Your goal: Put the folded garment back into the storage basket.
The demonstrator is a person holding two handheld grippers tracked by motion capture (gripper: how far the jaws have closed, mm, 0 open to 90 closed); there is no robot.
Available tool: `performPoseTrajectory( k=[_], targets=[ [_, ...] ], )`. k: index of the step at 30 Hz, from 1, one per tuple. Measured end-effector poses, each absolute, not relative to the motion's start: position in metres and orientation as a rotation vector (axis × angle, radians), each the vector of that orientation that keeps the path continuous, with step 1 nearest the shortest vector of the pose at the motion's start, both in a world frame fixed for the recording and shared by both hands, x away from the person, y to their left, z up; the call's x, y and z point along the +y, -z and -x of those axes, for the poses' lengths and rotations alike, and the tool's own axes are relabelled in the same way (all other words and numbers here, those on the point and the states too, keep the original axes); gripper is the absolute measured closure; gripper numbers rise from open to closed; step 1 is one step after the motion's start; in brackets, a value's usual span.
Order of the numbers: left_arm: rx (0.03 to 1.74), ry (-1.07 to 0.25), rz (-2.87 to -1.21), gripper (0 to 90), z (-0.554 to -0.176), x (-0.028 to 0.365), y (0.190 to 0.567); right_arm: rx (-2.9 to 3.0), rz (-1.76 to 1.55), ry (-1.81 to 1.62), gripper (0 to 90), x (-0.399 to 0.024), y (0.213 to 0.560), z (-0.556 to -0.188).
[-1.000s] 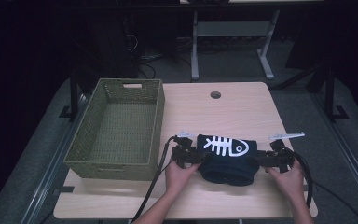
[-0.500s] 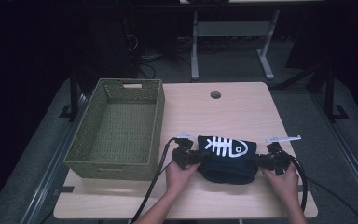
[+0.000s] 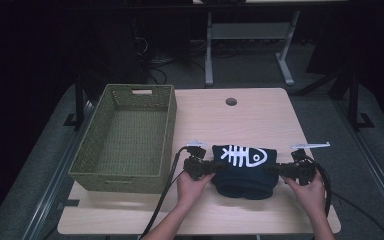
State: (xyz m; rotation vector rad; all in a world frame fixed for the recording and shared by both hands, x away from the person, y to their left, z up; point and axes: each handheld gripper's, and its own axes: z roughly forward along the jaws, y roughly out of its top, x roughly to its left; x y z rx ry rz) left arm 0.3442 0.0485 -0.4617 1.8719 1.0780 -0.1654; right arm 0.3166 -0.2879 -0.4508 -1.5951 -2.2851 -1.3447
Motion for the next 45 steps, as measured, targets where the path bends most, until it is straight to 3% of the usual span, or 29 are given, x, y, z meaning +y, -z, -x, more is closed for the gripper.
performPoseTrajectory(
  k=[45],
  targets=[
    [0.968,0.074,-1.863,70.4,-0.346,0.061,0.380,-2.306,1.556,1.442,71.1,-0.280,0.380,-0.323]
  ],
)
